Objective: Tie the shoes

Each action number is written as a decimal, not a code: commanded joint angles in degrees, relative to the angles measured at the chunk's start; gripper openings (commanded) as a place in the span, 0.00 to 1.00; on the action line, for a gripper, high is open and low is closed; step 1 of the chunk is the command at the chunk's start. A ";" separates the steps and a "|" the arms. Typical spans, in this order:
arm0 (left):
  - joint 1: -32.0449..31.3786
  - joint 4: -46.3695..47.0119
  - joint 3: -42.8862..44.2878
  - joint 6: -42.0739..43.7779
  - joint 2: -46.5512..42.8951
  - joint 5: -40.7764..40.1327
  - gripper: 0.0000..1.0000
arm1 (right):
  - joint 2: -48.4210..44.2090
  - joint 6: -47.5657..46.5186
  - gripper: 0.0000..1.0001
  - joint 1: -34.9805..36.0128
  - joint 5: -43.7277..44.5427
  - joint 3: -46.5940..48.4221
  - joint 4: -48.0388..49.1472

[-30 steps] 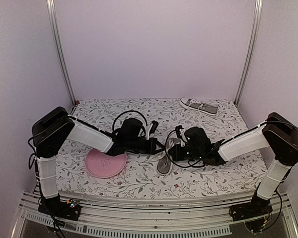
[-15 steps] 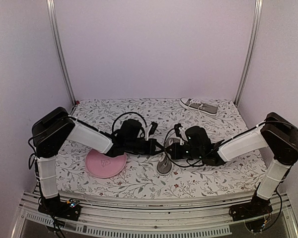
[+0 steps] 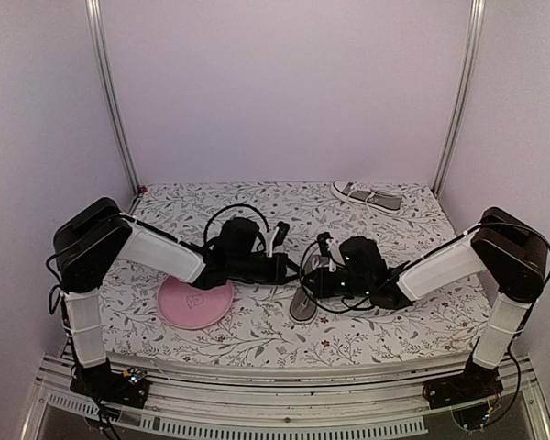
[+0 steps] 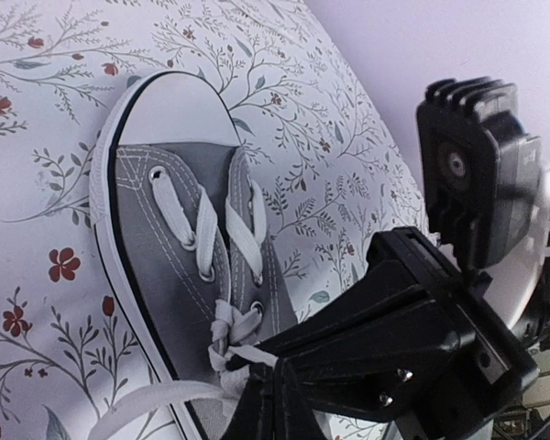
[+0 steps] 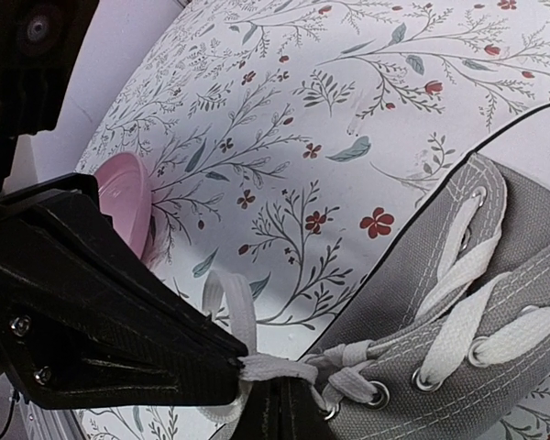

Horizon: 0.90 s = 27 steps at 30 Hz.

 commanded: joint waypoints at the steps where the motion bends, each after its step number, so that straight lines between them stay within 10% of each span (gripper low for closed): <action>1: -0.52 2.26 0.15 -0.36 -1.59 0.44 0.00 | 1.17 0.12 0.02 0.38 0.70 0.05 0.32; 21: -1.22 0.91 -3.36 -0.53 -1.30 4.74 0.00 | 1.53 1.00 0.02 -0.80 2.50 -1.62 6.51; 27: 0.74 -0.92 -3.04 0.96 -4.64 0.75 0.22 | 0.85 1.58 0.02 -0.82 2.53 -3.35 6.90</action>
